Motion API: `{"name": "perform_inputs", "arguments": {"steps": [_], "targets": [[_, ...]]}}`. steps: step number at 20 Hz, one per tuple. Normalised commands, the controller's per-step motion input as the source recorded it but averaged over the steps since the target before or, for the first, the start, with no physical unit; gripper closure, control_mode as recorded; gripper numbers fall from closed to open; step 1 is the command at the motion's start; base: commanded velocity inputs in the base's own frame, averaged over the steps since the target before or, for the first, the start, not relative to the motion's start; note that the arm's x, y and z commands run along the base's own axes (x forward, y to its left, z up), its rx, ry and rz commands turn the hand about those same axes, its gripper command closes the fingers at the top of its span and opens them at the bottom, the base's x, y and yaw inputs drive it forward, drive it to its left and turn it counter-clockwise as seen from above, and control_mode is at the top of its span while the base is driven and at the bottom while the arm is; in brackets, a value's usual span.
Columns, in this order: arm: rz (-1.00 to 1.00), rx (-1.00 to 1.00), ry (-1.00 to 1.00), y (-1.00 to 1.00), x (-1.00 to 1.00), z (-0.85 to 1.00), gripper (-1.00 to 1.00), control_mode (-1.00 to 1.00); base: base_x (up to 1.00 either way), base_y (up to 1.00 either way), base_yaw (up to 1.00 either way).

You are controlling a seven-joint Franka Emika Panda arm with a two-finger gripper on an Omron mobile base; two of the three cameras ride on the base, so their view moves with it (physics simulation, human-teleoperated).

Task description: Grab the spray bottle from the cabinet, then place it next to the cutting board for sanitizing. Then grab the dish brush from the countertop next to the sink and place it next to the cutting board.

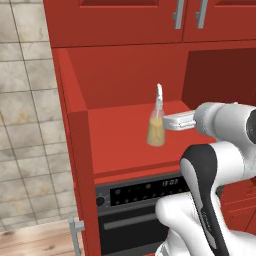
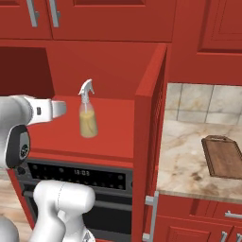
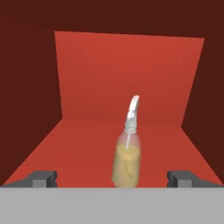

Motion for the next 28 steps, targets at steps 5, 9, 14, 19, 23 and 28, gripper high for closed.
{"name": "perform_inputs", "arguments": {"steps": [5, 9, 14, 19, 23, 28], "targets": [[0.11, 0.0, -0.06, -0.13, 0.44, -0.39, -1.0, -1.0, 0.0, 0.0, 0.0], [0.12, 0.0, -0.04, -0.11, 0.5, -0.48, -1.0, -1.0, 0.0, 0.0, 0.0], [0.12, -0.07, -0.18, 0.04, 0.39, -0.41, -1.0, -1.0, 0.0, 0.0, 0.0], [0.05, -0.17, -0.41, 0.05, 0.15, -0.3, -1.0, -1.0, 0.0, 0.0, 0.0], [0.03, -0.03, -0.12, -0.04, 0.19, -0.22, -1.0, -1.0, 0.0, 0.0, 0.0], [0.06, 0.0, 0.03, -0.07, 0.35, -0.18, -1.0, -1.0, 0.0, 0.0, 0.0]]}}
